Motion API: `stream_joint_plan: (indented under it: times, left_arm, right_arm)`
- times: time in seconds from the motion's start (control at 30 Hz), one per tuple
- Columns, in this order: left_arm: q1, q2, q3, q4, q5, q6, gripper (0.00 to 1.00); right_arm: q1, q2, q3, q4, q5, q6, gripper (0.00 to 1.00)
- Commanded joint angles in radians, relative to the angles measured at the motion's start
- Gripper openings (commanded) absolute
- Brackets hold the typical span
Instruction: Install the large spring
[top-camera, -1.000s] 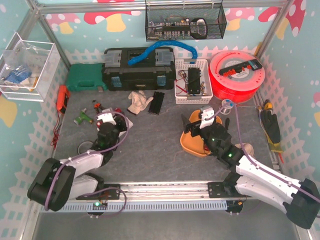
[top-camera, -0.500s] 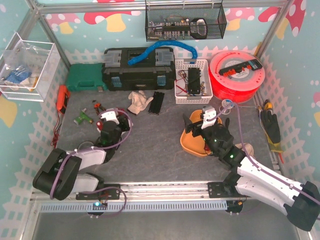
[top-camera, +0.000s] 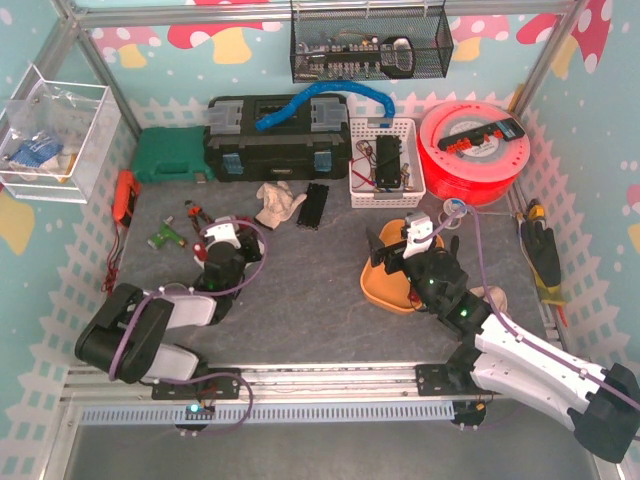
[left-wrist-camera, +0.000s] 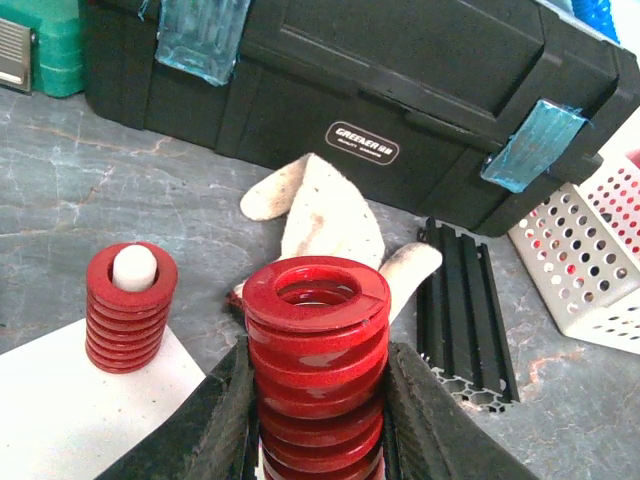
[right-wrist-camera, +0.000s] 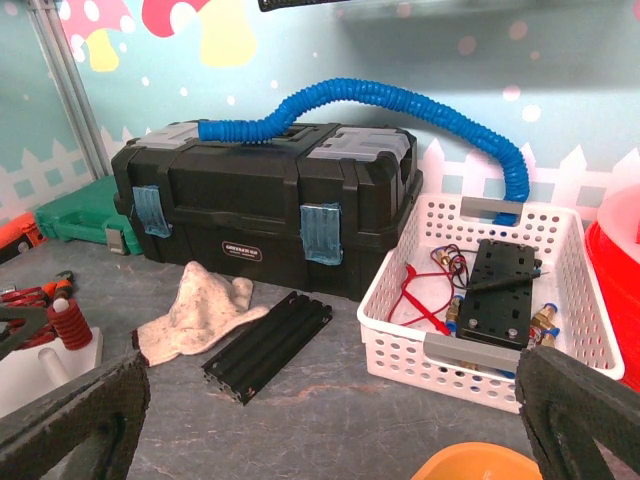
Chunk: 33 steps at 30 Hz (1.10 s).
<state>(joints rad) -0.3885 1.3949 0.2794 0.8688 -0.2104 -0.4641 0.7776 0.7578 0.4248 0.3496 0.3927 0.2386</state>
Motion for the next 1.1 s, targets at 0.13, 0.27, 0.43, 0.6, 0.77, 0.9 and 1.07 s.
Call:
stream_joint_plan:
  times: [0.13,0.27,0.43,0.6,0.77,0.9,1.07]
  left_arm:
    - [-0.013,0.054,0.003,0.085,-0.014,0.020,0.00]
    - [-0.024,0.056,0.013,0.056,-0.058,0.016,0.00]
    - [-0.090,0.083,0.051,0.005,-0.150,0.030,0.00]
    - [-0.119,0.098,0.047,0.026,-0.190,0.024,0.00]
    - [-0.128,0.077,0.041,0.007,-0.221,0.003,0.00]
    - [-0.127,0.051,0.034,0.022,-0.215,-0.003,0.00]
    - [-0.124,0.020,0.051,0.001,-0.216,0.002,0.00]
  right_arm:
    - [-0.008,-0.006,-0.018,0.031,0.002,-0.018,0.99]
    - [-0.009,-0.006,-0.017,0.033,-0.003,-0.018,0.99]
    - [-0.011,-0.009,-0.019,0.034,-0.006,-0.019,0.99]
    - [-0.012,-0.017,-0.020,0.033,-0.007,-0.019,0.99]
    - [-0.014,-0.030,-0.024,0.033,-0.008,-0.021,0.99]
    - [-0.014,-0.035,-0.025,0.033,-0.012,-0.018,0.99]
    - [-0.015,-0.032,-0.025,0.033,-0.017,-0.018,0.99]
